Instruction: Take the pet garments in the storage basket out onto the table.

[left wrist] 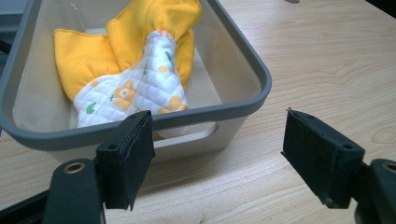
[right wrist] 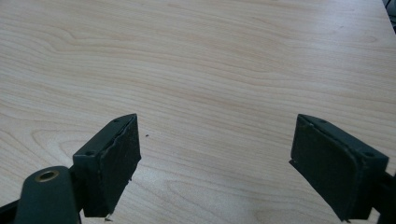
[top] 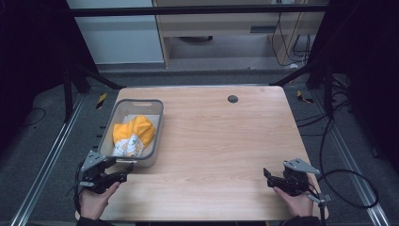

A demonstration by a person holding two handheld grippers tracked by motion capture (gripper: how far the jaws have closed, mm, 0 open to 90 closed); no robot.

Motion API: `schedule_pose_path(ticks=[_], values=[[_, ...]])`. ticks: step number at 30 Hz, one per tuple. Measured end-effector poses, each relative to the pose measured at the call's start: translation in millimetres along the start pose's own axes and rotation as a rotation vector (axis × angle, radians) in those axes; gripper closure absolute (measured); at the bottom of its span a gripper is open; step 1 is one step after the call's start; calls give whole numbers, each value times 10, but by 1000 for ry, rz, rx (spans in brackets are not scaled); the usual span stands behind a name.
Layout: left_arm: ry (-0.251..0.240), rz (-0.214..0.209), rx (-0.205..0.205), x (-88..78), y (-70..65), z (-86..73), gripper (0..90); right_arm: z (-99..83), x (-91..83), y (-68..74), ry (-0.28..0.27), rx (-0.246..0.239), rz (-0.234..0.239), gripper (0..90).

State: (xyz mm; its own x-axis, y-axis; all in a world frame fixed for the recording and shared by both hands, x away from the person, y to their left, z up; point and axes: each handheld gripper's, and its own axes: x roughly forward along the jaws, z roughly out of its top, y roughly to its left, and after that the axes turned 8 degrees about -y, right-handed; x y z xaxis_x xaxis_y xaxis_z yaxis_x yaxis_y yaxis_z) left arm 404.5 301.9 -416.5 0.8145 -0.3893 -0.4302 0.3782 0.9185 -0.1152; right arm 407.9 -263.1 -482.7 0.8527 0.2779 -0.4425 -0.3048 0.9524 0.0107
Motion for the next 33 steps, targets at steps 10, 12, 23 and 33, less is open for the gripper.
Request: schedule_pose_path(ticks=[10,12,23,33], values=[[-39,-3,-7,-46,13,123,242,-1,15,12,7,-4,-1,154],[-49,5,-9,-61,39,158,242,-3,17,11,8,-4,1,154],[-74,12,-13,-67,114,325,241,8,12,12,-4,31,25,153],[-57,8,-5,60,157,454,231,6,13,-4,-2,24,12,153]])
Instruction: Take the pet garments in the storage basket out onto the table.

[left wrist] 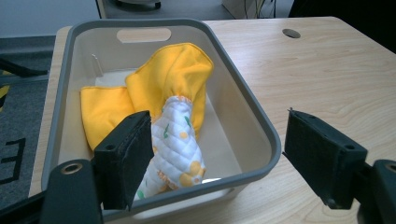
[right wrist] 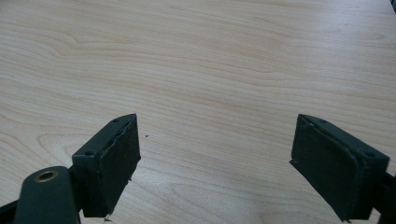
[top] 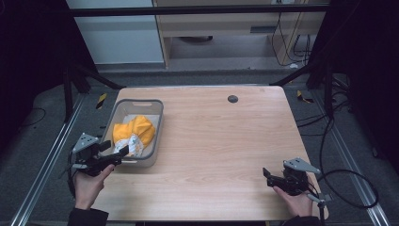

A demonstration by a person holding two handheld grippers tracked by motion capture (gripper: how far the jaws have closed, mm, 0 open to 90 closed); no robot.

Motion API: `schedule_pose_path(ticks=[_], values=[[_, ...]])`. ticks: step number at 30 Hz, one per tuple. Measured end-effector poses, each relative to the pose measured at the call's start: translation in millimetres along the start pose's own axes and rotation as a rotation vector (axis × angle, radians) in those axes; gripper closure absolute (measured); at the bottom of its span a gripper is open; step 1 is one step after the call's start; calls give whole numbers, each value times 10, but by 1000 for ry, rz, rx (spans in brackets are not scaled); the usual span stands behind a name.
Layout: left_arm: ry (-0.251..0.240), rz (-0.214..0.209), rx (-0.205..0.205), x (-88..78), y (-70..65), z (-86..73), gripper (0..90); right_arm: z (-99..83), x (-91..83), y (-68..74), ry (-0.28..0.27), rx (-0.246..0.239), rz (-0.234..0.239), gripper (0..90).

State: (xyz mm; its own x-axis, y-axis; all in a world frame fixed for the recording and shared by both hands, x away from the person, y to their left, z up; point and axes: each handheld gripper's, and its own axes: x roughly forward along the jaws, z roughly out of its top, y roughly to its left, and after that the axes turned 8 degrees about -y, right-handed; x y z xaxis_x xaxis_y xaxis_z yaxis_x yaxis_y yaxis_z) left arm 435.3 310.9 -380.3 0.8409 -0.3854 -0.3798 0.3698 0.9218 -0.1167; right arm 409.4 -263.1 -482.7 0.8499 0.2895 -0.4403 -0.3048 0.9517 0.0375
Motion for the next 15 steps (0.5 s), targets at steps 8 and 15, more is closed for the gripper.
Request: schedule_pose_path(ticks=[8,15], values=[[9,4,12,104,51,88,231,2,-3,-10,-1,-1,-4,153],[39,13,2,220,108,144,231,5,-13,-31,-5,3,-6,151]])
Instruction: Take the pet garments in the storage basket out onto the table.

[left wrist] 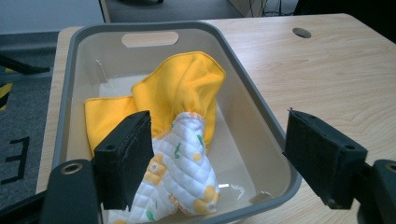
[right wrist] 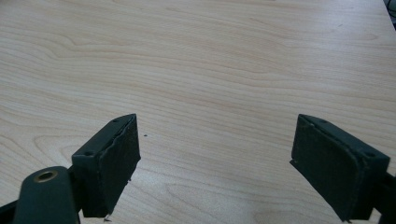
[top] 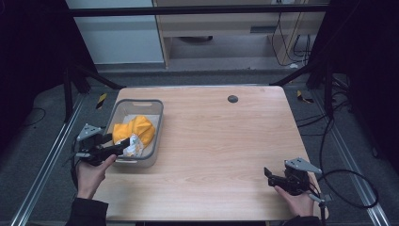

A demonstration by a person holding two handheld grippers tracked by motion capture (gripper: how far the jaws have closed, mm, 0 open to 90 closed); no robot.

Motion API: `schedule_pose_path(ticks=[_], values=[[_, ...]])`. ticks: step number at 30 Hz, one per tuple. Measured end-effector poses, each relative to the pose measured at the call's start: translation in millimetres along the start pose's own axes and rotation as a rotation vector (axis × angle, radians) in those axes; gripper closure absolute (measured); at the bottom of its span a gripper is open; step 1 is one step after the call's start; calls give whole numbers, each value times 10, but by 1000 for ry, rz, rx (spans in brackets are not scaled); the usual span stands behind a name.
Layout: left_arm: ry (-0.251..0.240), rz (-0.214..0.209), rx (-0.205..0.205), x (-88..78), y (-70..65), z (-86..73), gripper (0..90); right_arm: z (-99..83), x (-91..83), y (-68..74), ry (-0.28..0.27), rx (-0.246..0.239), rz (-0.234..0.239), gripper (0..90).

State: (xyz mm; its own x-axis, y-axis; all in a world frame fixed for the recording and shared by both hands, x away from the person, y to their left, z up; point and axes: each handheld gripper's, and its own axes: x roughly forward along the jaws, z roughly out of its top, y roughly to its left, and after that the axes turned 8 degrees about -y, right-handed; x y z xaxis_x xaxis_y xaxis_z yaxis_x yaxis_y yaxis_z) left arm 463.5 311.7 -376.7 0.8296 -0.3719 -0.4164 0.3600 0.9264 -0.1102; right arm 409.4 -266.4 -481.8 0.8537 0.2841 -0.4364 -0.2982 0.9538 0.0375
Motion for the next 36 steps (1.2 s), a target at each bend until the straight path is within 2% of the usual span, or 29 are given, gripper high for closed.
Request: schedule_pose_path(ticks=[2,8,22,25,36], values=[[35,-8,8,56,-1,12,231,2,-1,0,1,-1,0,150],[81,3,16,179,13,22,231,4,-3,-8,2,2,-7,149],[139,12,33,337,122,99,231,3,2,-9,8,4,-6,148],[151,24,49,360,131,123,231,2,6,-9,10,3,-4,148],[196,6,57,509,173,205,231,1,11,-10,13,5,1,147]])
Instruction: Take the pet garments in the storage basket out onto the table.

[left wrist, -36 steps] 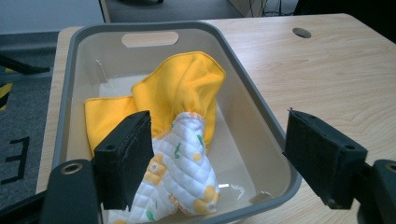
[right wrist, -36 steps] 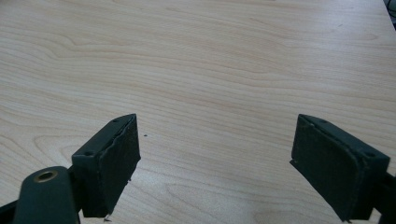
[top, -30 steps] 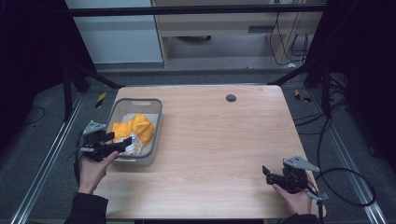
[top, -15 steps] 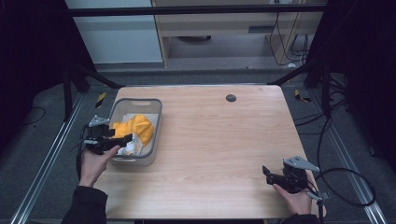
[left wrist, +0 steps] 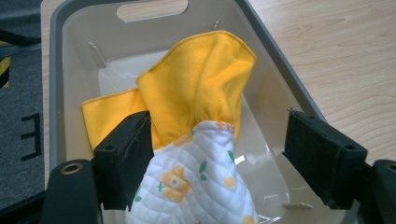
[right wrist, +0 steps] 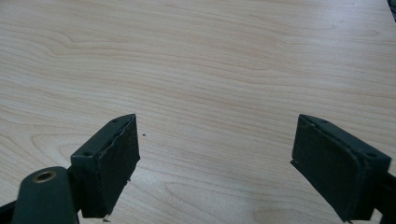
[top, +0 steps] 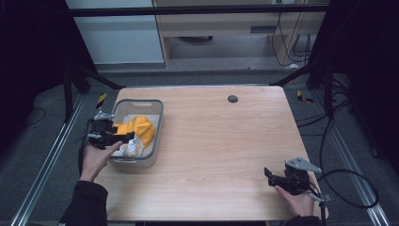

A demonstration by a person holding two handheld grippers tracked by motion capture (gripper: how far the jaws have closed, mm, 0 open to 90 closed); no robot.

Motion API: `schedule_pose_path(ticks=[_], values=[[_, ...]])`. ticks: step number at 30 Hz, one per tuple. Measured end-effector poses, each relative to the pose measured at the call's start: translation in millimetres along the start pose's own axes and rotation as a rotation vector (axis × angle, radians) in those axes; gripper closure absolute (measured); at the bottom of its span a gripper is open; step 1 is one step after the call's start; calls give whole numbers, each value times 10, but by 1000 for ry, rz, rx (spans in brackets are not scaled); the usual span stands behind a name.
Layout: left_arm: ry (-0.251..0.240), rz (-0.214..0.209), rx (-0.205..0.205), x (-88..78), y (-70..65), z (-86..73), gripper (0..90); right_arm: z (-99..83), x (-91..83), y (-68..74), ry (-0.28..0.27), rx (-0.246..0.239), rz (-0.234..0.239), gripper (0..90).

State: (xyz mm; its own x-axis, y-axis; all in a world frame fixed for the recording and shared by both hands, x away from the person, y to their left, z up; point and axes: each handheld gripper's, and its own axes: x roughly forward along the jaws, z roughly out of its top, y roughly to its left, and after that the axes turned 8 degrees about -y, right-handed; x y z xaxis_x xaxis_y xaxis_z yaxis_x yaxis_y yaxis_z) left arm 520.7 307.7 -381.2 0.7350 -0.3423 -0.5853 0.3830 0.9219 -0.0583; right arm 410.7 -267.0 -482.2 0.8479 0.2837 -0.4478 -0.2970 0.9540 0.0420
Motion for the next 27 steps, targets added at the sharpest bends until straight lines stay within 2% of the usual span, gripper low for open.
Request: schedule_pose_path(ticks=[8,14,27], values=[[30,5,1,83,52,59,235,0,5,7,5,4,7,147],[56,4,-1,170,64,40,261,-2,10,5,6,0,10,147],[119,3,31,331,56,-31,332,0,12,1,7,1,12,149]])
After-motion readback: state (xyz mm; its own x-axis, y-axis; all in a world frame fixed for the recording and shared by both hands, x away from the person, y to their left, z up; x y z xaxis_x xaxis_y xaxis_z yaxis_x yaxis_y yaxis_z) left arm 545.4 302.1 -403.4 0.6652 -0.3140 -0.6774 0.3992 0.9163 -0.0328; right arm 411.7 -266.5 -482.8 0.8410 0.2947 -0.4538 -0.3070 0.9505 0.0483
